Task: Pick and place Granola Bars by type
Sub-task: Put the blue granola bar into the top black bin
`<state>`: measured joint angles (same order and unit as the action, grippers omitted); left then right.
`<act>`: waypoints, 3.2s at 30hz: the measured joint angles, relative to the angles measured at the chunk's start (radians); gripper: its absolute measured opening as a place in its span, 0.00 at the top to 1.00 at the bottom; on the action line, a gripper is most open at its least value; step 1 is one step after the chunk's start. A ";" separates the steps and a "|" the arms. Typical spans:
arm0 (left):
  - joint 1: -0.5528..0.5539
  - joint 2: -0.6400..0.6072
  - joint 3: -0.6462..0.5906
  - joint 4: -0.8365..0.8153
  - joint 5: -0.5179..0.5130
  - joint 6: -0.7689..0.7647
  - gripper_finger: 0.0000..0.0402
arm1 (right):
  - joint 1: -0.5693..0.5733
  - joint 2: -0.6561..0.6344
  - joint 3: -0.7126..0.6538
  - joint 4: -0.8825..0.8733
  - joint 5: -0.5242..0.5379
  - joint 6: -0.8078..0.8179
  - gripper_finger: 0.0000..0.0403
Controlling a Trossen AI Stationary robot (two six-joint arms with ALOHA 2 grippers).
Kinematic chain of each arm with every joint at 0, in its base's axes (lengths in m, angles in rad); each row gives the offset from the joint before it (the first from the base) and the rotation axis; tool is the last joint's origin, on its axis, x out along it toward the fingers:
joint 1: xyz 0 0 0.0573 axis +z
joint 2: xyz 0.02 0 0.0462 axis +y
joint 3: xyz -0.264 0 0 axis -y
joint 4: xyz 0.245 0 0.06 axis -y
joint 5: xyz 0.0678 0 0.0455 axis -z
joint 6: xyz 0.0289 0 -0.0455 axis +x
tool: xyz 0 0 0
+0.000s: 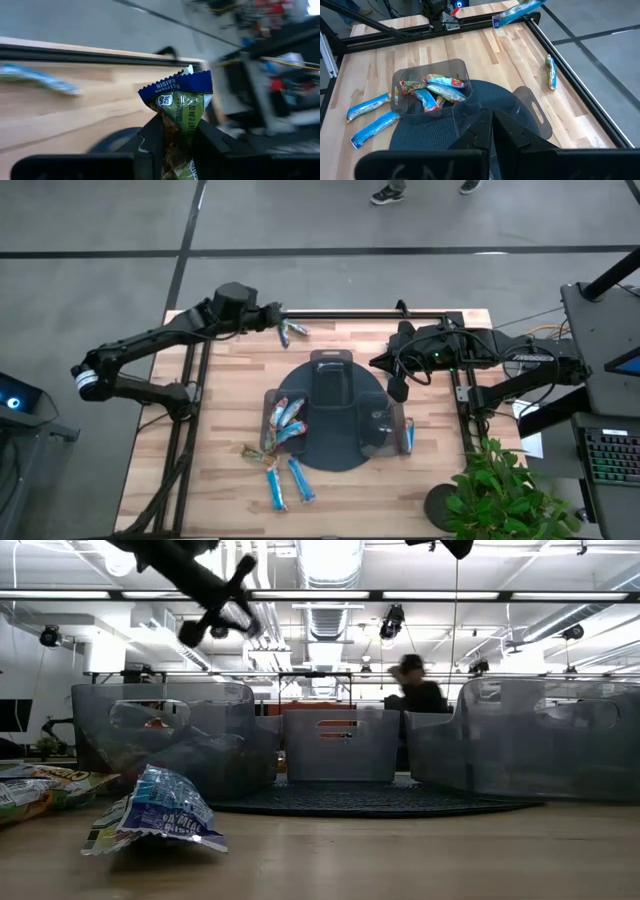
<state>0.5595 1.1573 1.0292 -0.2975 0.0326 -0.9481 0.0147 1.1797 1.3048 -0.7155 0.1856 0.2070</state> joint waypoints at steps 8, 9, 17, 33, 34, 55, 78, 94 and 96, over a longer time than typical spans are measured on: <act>-0.060 0.083 -0.002 0.193 0.065 -0.022 0.84 | 0.000 0.000 0.000 0.001 0.000 0.003 0.98; -0.068 0.097 -0.002 0.197 0.075 -0.023 0.84 | 0.000 0.000 0.000 0.001 0.000 0.003 0.98; -0.161 0.206 0.000 0.260 0.182 0.063 0.84 | 0.000 0.000 0.000 0.002 0.000 0.003 0.98; -0.308 0.365 0.003 0.468 0.192 0.496 0.84 | 0.000 0.000 0.000 0.013 0.000 0.003 0.98; -0.308 0.372 0.003 0.471 0.191 0.527 0.84 | 0.000 0.000 0.000 0.012 0.000 0.003 0.98; -0.306 0.436 0.003 0.409 0.118 0.532 0.84 | 0.000 0.000 0.000 0.015 0.000 0.003 0.98; -0.296 0.436 0.049 0.312 0.071 0.549 0.48 | 0.000 0.000 0.000 0.016 0.000 0.018 0.98; -0.299 0.428 0.199 0.251 0.140 0.566 0.50 | 0.000 0.000 0.000 0.015 0.013 0.022 0.98; -0.306 0.426 0.242 0.208 0.154 0.592 0.55 | 0.000 0.000 0.000 0.015 0.023 0.022 0.98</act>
<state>0.2533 1.5829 1.2716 -0.0896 0.1868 -0.3564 0.0147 1.1799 1.3048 -0.7006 0.2089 0.2285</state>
